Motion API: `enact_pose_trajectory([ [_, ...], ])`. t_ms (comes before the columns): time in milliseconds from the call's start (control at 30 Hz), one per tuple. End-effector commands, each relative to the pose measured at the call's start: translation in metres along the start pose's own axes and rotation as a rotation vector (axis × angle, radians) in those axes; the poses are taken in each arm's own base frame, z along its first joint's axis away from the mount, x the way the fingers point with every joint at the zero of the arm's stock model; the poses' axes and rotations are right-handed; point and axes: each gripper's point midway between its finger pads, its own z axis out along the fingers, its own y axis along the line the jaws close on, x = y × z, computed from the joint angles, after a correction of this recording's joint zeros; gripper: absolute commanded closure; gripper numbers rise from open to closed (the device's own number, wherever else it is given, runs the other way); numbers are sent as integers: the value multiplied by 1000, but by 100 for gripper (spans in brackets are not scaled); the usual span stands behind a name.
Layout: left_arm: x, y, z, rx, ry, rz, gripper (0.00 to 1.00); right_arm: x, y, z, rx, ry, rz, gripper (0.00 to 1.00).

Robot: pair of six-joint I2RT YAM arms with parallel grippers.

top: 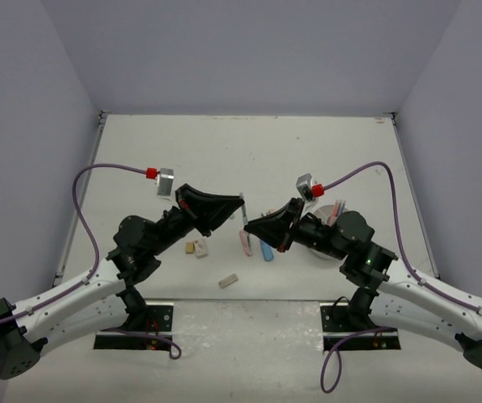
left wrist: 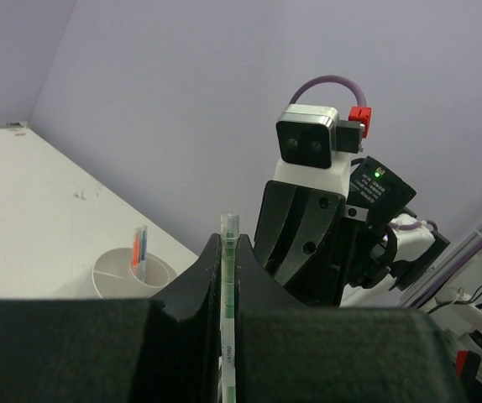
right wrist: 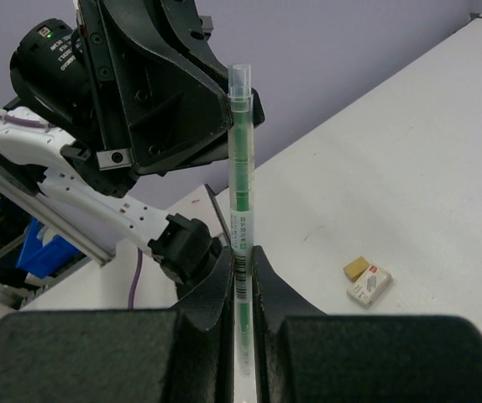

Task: Sort the stationery into containers
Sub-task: Close the pen cap on the pen.

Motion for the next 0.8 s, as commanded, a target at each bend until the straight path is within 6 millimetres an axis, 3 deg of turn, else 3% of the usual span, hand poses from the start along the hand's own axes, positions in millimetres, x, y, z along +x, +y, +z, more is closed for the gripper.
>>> enact_pose_trajectory([
  [0,16,7,-5,-17,54,-9,100,-86,32,3,-46,-242,-90,100],
  [67,17,8,-5,-25,58,-5,98,-86,31,4,-38,-227,-108,100],
  [100,16,10,-4,-36,60,3,91,-85,33,5,-44,-216,-115,100],
  [267,12,15,-1,-84,79,34,73,-62,29,9,-64,-135,-115,100],
  [367,10,14,0,-86,76,39,71,-56,29,10,-73,-114,-111,100],
  [567,9,11,-1,-71,74,40,100,-48,32,14,-101,-69,-113,100],
  [633,9,6,-2,-40,75,46,100,-43,33,16,-113,-50,-109,100],
  [700,7,-4,-4,12,65,51,100,-34,33,20,-132,-18,-106,86],
  [733,7,-8,-5,31,68,54,100,-29,34,22,-146,4,-103,70],
  [767,7,-11,-6,48,69,60,100,-25,35,22,-160,20,-101,68],
])
